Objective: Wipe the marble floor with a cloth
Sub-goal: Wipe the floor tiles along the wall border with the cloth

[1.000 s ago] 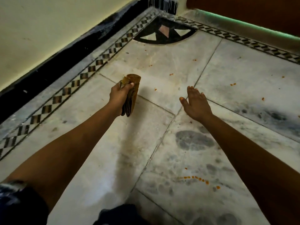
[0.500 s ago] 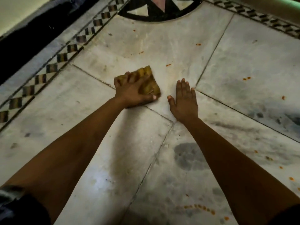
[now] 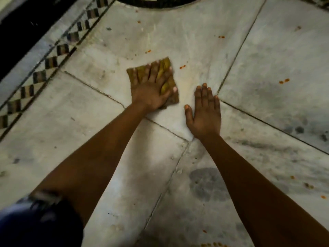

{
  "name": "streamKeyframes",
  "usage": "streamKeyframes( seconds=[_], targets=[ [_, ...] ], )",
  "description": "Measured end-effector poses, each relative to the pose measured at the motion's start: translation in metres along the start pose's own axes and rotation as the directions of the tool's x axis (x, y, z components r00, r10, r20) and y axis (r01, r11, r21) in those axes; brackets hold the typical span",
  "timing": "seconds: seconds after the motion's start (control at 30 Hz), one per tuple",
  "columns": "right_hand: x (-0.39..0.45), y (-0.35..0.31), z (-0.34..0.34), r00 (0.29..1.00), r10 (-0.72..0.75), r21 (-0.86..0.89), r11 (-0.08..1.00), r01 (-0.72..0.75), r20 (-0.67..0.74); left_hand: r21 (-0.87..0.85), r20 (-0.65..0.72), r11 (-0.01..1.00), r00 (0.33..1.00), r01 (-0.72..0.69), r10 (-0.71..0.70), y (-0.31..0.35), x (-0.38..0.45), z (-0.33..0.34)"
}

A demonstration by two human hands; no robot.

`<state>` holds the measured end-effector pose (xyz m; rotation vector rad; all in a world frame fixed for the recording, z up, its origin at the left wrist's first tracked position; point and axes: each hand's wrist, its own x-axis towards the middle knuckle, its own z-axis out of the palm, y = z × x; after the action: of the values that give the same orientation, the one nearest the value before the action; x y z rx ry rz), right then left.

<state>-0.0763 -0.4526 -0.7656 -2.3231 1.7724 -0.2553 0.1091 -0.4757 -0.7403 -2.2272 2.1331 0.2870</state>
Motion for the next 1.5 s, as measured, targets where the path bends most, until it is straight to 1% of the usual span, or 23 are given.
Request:
streamKeyframes(
  seconds=[0.07, 0.1, 0.13, 0.23, 0.3, 0.37, 0.4, 0.47, 0.53, 0.57, 0.63, 0.73, 0.8, 0.87, 0.97, 1.0, 1.1, 1.2, 1.27, 1.33, 1.43, 1.47, 1.5],
  targets=[
    [0.0, 0.0, 0.001, 1.0, -0.003, 0.008, 1.0, 0.003, -0.003, 0.012, -0.051, 0.991, 0.99, -0.132, 0.133, -0.006, -0.045, 0.015],
    [0.0, 0.0, 0.002, 1.0, -0.003, 0.014, 1.0, 0.003, -0.006, 0.009, -0.057, 0.985, 0.983, -0.174, 0.174, -0.015, -0.063, 0.018],
    [0.0, 0.0, 0.002, 1.0, 0.0, 0.019, 1.0, 0.001, -0.007, -0.004, -0.048, 0.985, 0.984, -0.174, 0.173, -0.027, -0.071, 0.018],
    [-0.002, 0.002, 0.004, 1.0, -0.007, 0.001, 1.0, 0.007, -0.002, -0.025, -0.008, 1.0, 1.0, -0.016, 0.016, -0.046, -0.047, 0.006],
    [0.0, 0.002, 0.004, 1.0, -0.002, -0.013, 1.0, 0.001, -0.005, -0.059, 0.016, 0.993, 0.995, 0.104, -0.103, -0.04, -0.009, -0.002],
    [0.0, 0.002, 0.002, 1.0, -0.004, -0.025, 1.0, 0.004, 0.004, -0.071, 0.017, 0.985, 0.987, 0.16, -0.159, -0.023, 0.013, -0.004],
    [0.001, 0.001, 0.001, 1.0, -0.011, -0.035, 0.999, 0.012, 0.011, -0.066, 0.009, 0.987, 0.989, 0.148, -0.148, -0.015, 0.014, -0.003],
    [0.001, 0.0, 0.0, 0.999, -0.02, -0.046, 0.999, 0.021, 0.033, -0.037, -0.005, 0.998, 0.999, 0.054, -0.054, -0.008, -0.01, 0.004],
    [0.001, 0.001, -0.001, 0.999, -0.024, -0.036, 0.999, 0.025, 0.029, -0.017, -0.041, 0.998, 0.997, -0.066, 0.065, -0.018, -0.042, 0.012],
    [0.001, 0.001, 0.0, 0.999, -0.024, -0.03, 0.999, 0.024, 0.029, -0.02, -0.046, 0.996, 0.995, -0.089, 0.088, -0.029, -0.052, 0.013],
    [0.0, 0.002, 0.001, 0.999, -0.027, -0.027, 0.999, 0.028, 0.035, -0.037, -0.046, 0.998, 0.998, -0.047, 0.045, -0.051, -0.049, 0.01],
    [0.001, 0.003, 0.002, 0.999, -0.034, -0.037, 0.999, 0.035, 0.035, -0.087, -0.01, 0.985, 0.989, 0.148, -0.15, -0.059, -0.008, 0.001],
    [0.005, 0.003, 0.001, 0.999, -0.025, -0.038, 0.999, 0.026, 0.025, -0.103, 0.013, 0.967, 0.972, 0.234, -0.234, -0.047, 0.012, -0.002],
    [0.013, 0.002, -0.002, 1.0, 0.001, -0.037, 0.999, -0.001, 0.007, -0.091, 0.005, 0.976, 0.98, 0.2, -0.201, -0.038, 0.007, 0.0],
    [0.032, -0.003, -0.005, 1.0, 0.02, -0.057, 0.998, -0.02, -0.001, -0.061, -0.059, 0.997, 0.997, 0.05, -0.054, -0.044, -0.028, 0.009],
    [0.039, -0.004, -0.004, 1.0, 0.019, -0.066, 0.998, -0.019, 0.004, -0.065, -0.066, 0.997, 0.997, 0.033, -0.037, -0.051, -0.035, 0.01],
    [0.051, -0.005, 0.002, 0.999, 0.032, -0.077, 0.997, -0.029, 0.029, -0.057, -0.065, 0.994, 0.993, 0.096, -0.1, -0.069, -0.024, 0.007],
    [0.051, -0.002, 0.008, 0.999, 0.049, -0.07, 0.996, -0.05, -0.015, -0.12, -0.047, 0.959, 0.963, 0.258, -0.265, -0.075, 0.015, 0.0],
    [0.051, -0.002, 0.01, 0.999, 0.04, -0.068, 0.997, -0.043, -0.035, -0.138, -0.026, 0.938, 0.946, 0.317, -0.323, -0.071, 0.035, -0.003],
    [0.051, -0.003, 0.008, 0.999, 0.04, -0.06, 0.997, -0.041, -0.029, -0.102, -0.022, 0.961, 0.965, 0.257, -0.261, -0.064, 0.028, -0.002],
    [0.053, -0.004, 0.004, 0.999, 0.043, -0.057, 0.997, -0.045, -0.027, -0.046, -0.067, 0.999, 0.997, 0.02, -0.023, -0.067, -0.02, 0.003],
    [0.052, -0.004, 0.004, 0.999, 0.046, -0.054, 0.997, -0.047, -0.025, -0.036, -0.052, 0.999, 0.999, -0.011, 0.009, -0.075, -0.035, 0.005],
    [0.053, -0.004, 0.003, 0.998, 0.052, -0.049, 0.997, -0.053, -0.021, -0.029, -0.032, 1.0, 0.999, -0.002, 0.001, -0.085, -0.041, 0.004]
  ],
)
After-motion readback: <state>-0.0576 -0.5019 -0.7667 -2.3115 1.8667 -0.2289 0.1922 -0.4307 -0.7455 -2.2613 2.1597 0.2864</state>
